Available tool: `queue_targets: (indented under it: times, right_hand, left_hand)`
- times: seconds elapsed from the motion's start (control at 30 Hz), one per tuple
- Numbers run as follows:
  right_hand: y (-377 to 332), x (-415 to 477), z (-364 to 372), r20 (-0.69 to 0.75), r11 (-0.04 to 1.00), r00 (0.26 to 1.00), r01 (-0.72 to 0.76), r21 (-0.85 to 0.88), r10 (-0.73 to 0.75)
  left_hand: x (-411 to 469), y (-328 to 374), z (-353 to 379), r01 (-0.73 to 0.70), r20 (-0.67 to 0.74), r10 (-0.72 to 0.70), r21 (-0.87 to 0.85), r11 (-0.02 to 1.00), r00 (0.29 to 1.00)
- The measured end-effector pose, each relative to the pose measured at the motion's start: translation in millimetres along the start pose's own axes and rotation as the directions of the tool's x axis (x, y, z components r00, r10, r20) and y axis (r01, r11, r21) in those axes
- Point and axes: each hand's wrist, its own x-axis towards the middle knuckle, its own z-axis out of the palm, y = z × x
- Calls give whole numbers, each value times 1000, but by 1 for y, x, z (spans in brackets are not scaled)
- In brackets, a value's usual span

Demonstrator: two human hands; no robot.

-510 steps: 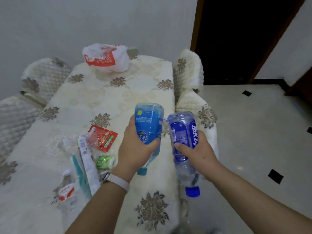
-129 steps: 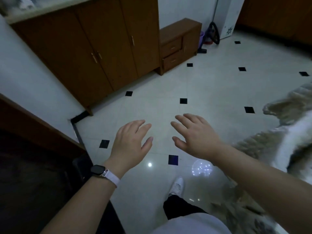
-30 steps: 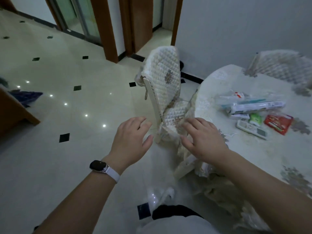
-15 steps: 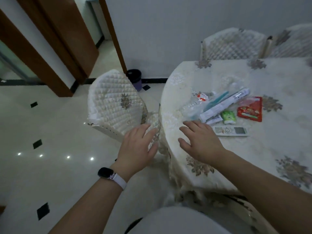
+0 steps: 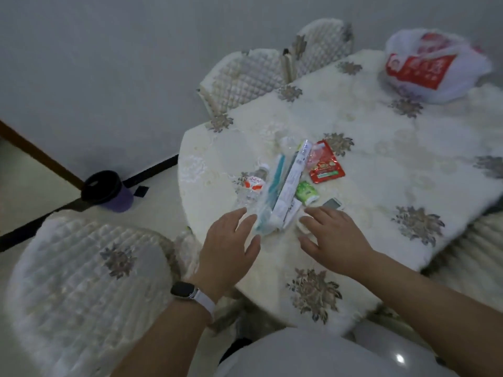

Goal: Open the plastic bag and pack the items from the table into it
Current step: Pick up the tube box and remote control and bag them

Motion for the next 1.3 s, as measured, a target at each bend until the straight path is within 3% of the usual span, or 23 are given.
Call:
queue_targets:
  times: [0.2,0.43,0.57,0.73,1.0,1.1,1.3]
  right_hand:
    - [-11,9,12,28,959,960,-276,-62,278]
    - [-21,-5,30,37,826,827,-557,-85,561]
    - [-14,-9,51,173,673,670,-738,45,722]
    - [0,4,79,275,469,527,-847,251,804]
    - [35,53,111,352,220,393,-870,441,850]
    - [43,71,116,330,189,337,-894,407,882]
    - [56,83,122,355,268,404,-888,375,843]
  left_hand:
    - [59,-45,29,-230,-37,227,-176,957,973]
    - [105,-52,66,-285,112,345,-364,887,932]
    - [120,-39,82,-140,255,262,-413,900,931]
    - [135,-30,99,-29,379,174,-359,933,909]
    - [163,-3,121,200,492,-52,-252,947,869]
    - [171,8,126,237,482,-117,-198,951,868]
    - [176,17,135,281,465,-185,-146,948,866]
